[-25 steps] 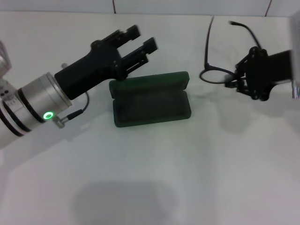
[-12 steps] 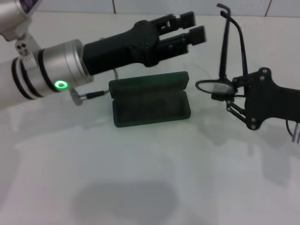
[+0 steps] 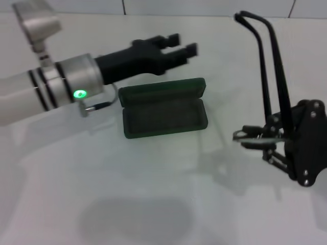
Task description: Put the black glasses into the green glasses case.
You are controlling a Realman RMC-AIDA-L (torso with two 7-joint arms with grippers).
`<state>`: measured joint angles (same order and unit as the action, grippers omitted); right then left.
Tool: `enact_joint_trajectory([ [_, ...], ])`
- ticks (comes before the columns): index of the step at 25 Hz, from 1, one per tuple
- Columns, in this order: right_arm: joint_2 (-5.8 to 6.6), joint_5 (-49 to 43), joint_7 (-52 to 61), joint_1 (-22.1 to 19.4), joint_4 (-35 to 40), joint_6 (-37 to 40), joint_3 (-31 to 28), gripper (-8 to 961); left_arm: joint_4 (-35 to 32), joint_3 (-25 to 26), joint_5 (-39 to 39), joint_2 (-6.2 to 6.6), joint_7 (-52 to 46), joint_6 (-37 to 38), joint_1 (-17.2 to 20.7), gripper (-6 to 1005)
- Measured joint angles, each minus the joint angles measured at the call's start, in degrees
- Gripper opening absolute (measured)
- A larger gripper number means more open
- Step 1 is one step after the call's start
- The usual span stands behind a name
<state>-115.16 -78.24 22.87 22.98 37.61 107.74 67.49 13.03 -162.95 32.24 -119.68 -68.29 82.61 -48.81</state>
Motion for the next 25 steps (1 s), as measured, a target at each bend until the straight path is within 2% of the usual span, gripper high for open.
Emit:
enact_joint_trajectory([
  [4, 0.0, -2.77, 2.26, 1.39, -0.39, 0.3, 0.27, 97, -2.79, 0.0, -1.34, 0.04, 1.67, 0.01, -2.12, 646],
  [8, 0.13, -3.36, 3.8, 1.49, -0.45, 0.33, 0.0, 97, -2.77, 0.0, -0.87, 0.21, 1.87, 1.51, -2.12, 645],
  [12, 0.43, -3.36, 8.26, 1.54, -0.04, -1.89, -0.56, 96, 0.08, 0.01, 3.31, 0.53, 2.01, 2.87, 0.56, 644],
  [15, 0.77, -3.44, 12.67, 2.18, 0.17, -6.18, -0.59, 96, 0.55, 0.01, 7.04, 1.87, 3.12, 9.27, 3.73, 644],
  [19, 0.8, -5.64, 16.75, 3.74, 0.18, -13.25, -0.56, 96, 0.02, 0.0, 8.11, 2.7, 2.89, 17.08, 4.76, 643],
  [22, 0.14, -7.58, 17.63, 5.04, 0.16, -17.84, -0.28, 97, -0.11, -0.02, 6.75, 2.52, 1.0, 20.39, 3.74, 642],
  [25, -0.08, -8.33, 17.91, 5.65, 0.08, -19.54, -0.05, 97, -0.09, -0.08, 4.15, 1.78, -1.27, 22.13, 1.33, 641],
])
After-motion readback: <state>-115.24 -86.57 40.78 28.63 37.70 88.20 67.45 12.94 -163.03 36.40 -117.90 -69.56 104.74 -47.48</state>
